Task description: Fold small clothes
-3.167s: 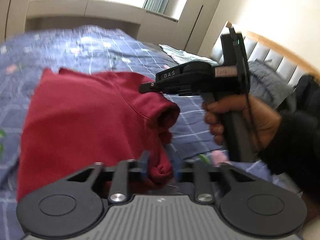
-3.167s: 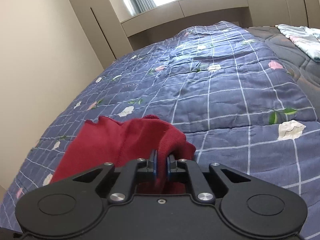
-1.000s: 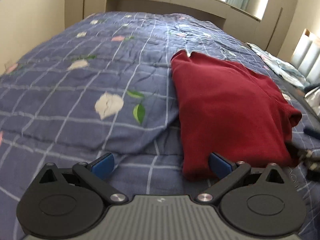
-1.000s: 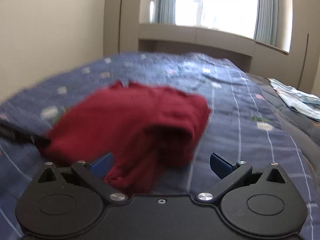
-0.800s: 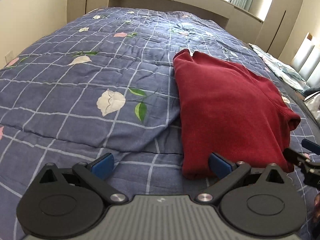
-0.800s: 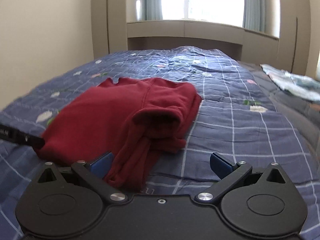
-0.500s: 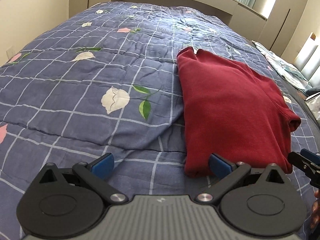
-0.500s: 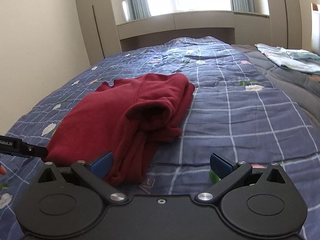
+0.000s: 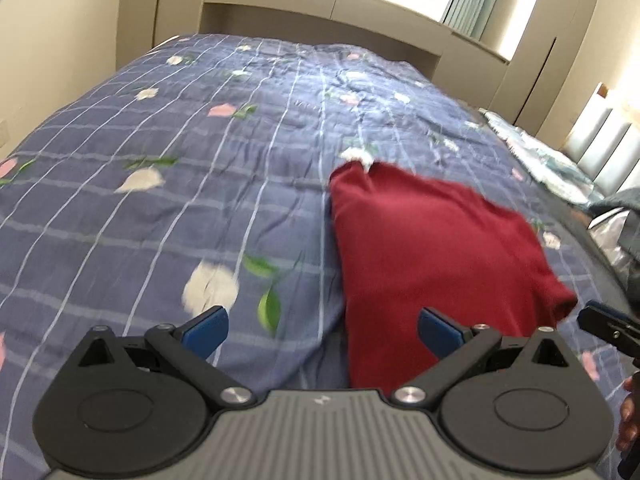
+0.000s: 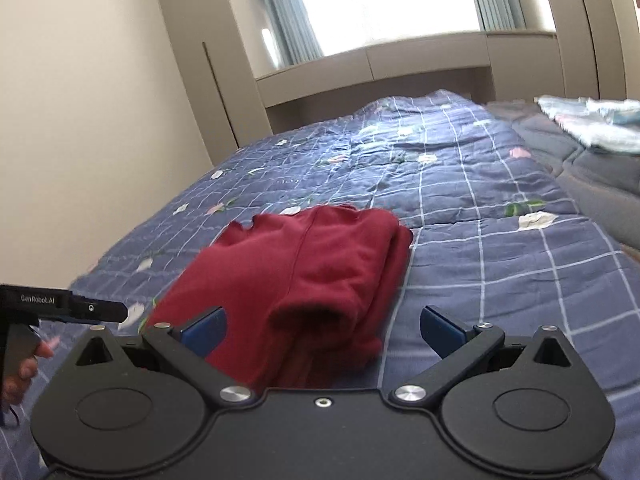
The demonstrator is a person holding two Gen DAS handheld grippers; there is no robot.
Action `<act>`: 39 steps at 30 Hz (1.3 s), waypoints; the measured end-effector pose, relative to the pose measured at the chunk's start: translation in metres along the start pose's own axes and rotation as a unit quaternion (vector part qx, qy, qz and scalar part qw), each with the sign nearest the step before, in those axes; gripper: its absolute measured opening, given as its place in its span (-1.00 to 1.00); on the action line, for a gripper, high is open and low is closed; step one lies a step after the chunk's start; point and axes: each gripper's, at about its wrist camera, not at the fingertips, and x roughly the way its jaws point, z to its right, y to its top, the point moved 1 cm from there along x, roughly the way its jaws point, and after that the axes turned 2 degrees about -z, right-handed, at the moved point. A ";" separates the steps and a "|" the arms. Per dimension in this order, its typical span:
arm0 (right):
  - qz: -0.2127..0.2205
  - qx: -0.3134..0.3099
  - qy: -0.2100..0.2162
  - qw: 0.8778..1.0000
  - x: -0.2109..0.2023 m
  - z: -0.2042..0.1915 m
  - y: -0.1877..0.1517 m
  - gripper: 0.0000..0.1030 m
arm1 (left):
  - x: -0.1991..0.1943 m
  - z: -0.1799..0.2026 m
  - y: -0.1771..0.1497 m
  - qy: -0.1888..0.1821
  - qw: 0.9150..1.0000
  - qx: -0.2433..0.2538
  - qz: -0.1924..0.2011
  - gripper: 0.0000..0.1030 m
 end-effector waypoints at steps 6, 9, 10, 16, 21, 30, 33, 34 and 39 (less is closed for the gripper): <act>-0.015 0.027 -0.012 0.999 0.026 0.016 0.019 0.99 | 0.034 -0.002 0.030 -0.011 1.000 -0.013 -0.020 0.99; -0.022 0.040 -0.014 0.999 0.035 0.024 0.023 0.99 | 0.047 -0.002 0.035 -0.015 0.999 -0.015 -0.032 0.99; -0.024 0.045 -0.013 0.999 0.038 0.027 0.024 0.99 | 0.051 -0.002 0.036 -0.017 0.999 -0.014 -0.034 0.99; -0.039 0.084 0.009 0.996 0.056 0.039 0.025 0.99 | 0.073 -0.003 0.036 -0.041 0.998 -0.020 -0.048 0.99; -0.055 0.131 0.025 0.990 0.072 0.052 0.023 0.99 | 0.088 -0.007 0.040 -0.077 0.995 -0.034 -0.058 0.99; -0.042 0.190 0.065 0.979 0.082 0.061 0.026 0.99 | 0.098 -0.009 0.043 -0.096 0.993 -0.032 -0.056 0.99; -0.040 0.202 0.077 0.976 0.085 0.062 0.025 0.99 | 0.100 -0.011 0.042 -0.107 0.993 -0.032 -0.045 0.99; -0.039 0.206 0.079 0.975 0.085 0.061 0.024 0.99 | 0.101 -0.014 0.042 -0.115 0.992 -0.038 -0.040 0.99; -0.025 0.222 0.080 0.971 0.085 0.065 0.021 0.99 | 0.103 -0.030 0.043 -0.147 0.985 -0.086 -0.034 0.99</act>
